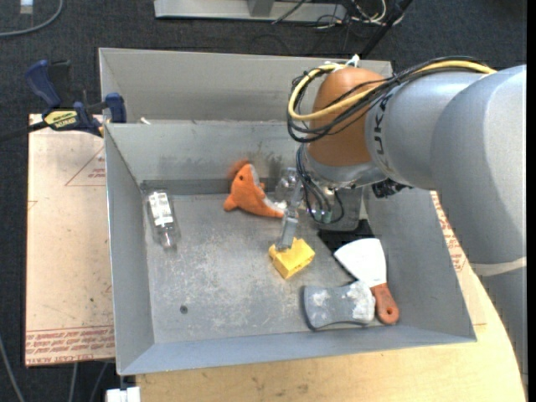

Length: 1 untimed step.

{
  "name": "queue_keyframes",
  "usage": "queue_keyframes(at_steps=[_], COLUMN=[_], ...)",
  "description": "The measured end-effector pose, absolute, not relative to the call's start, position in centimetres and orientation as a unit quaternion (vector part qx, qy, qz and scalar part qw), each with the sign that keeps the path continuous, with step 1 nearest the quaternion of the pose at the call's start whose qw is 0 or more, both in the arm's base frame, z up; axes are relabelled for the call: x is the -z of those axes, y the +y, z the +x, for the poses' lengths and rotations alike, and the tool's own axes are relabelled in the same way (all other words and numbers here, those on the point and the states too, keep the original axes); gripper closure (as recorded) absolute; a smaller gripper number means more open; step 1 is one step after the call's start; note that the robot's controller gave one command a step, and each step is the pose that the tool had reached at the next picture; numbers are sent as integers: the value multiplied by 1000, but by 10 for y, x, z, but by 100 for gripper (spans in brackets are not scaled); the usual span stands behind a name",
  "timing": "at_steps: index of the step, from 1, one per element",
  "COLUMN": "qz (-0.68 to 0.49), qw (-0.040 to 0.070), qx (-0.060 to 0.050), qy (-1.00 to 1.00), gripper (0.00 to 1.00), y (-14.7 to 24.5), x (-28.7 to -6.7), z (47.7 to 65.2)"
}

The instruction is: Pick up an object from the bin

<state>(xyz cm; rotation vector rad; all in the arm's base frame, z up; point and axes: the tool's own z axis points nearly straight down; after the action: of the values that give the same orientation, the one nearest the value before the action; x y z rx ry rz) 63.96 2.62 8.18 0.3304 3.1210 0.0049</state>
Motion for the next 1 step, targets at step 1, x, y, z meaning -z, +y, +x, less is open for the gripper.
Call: queue_keyframes(at_steps=[1], qz=[190], qw=[5], qx=[-2], qy=[982], gripper=[100], y=[26], x=[-71], z=[634])
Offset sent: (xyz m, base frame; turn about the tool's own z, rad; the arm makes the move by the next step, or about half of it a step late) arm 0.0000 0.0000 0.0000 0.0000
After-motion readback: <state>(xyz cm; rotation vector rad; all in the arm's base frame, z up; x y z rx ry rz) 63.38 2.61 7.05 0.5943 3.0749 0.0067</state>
